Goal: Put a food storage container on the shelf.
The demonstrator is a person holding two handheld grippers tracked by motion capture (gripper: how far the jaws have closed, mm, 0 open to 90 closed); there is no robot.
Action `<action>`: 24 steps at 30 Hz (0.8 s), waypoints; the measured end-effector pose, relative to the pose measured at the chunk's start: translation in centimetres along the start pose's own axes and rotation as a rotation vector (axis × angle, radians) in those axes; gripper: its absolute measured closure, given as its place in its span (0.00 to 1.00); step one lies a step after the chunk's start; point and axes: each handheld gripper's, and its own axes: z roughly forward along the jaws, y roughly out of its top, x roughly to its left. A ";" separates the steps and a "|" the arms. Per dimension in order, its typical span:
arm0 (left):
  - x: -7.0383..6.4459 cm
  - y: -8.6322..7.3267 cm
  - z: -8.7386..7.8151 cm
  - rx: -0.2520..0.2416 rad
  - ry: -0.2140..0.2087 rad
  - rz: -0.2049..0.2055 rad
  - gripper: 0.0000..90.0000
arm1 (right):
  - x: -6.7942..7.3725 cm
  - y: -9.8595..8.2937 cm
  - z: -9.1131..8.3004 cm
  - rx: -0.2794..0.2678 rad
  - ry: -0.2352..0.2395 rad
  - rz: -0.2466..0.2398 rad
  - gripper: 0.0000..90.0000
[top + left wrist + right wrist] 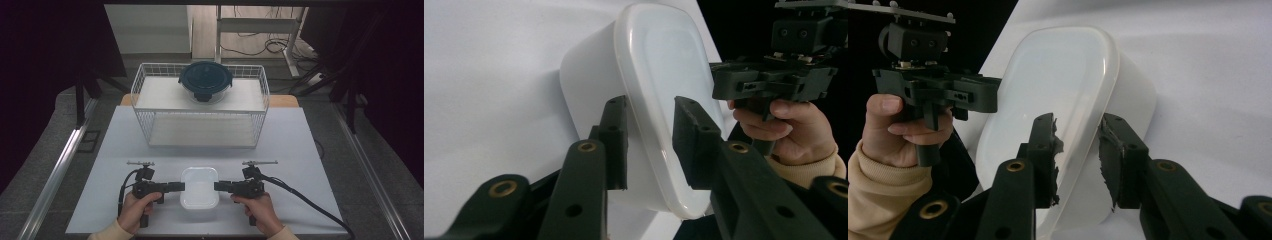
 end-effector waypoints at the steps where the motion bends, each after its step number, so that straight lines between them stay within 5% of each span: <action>1: -0.1 -0.1 -0.1 -0.004 -0.002 -0.002 0.77 | 0.1 -0.1 -0.2 -0.003 0.004 -0.003 0.78; 8: -0.8 -0.3 -0.4 -0.024 0.028 0.041 0.78 | 1.1 -0.3 -1.2 -0.020 0.053 -0.035 0.85; 24: -1.6 -0.4 -0.9 -0.037 0.028 0.097 0.86 | 1.6 -0.3 -2.0 -0.035 0.054 -0.104 0.90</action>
